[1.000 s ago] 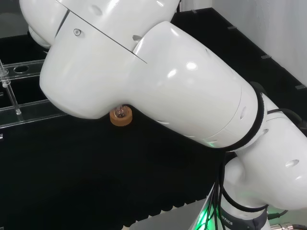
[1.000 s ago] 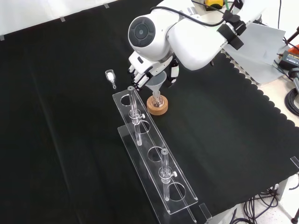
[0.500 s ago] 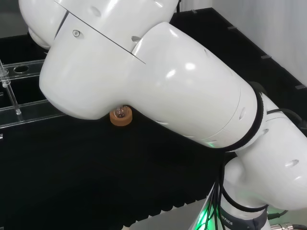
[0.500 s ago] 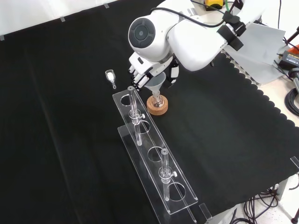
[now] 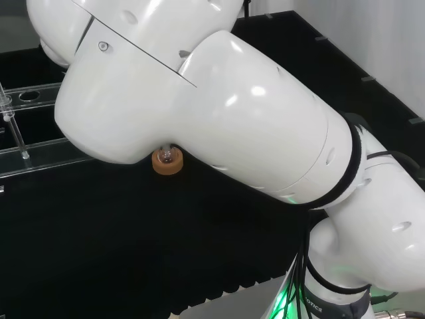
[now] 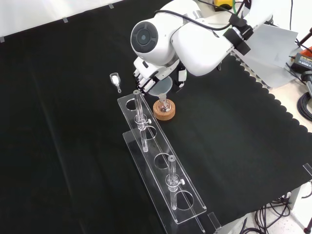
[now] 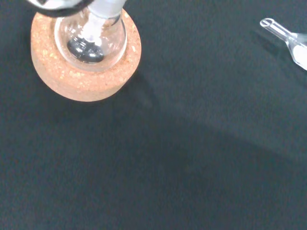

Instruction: Place the funnel on the round-bottom flask.

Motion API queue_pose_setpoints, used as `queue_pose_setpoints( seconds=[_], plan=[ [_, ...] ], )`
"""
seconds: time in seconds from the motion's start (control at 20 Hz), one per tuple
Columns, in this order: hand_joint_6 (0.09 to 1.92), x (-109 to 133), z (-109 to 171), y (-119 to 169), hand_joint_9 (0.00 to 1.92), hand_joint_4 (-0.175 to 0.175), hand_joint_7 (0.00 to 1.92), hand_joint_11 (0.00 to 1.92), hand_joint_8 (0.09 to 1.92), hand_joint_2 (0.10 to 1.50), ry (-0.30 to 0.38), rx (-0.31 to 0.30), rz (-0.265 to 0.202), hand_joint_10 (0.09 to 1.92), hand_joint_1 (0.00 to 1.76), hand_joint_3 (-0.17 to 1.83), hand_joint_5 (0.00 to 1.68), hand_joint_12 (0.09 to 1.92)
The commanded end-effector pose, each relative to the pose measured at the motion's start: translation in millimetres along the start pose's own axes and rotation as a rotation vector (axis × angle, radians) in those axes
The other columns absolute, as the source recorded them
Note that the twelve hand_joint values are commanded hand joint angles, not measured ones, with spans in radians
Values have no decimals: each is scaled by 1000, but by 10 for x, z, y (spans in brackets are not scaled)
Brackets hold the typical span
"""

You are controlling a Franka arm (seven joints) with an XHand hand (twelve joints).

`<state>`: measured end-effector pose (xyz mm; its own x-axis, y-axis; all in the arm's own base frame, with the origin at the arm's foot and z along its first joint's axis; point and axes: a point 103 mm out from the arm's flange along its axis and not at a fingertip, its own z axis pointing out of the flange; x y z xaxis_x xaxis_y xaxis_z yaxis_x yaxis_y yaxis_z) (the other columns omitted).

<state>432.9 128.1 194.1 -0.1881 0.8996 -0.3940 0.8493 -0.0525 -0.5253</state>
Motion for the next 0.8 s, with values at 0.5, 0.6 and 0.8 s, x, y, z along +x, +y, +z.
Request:
queue_pose_setpoints(
  seconds=[0.5,0.6,0.8],
  plan=[
    [87,-114,7,-129,96,-56,0,130,285,620,48,53,-28,798,638,499,131,1423],
    [87,-135,5,-175,48,-53,0,90,172,623,57,47,-30,821,609,459,96,1445],
    [87,-227,-16,-292,8,-52,0,58,87,628,80,9,-18,832,572,409,56,1462]
  ],
)
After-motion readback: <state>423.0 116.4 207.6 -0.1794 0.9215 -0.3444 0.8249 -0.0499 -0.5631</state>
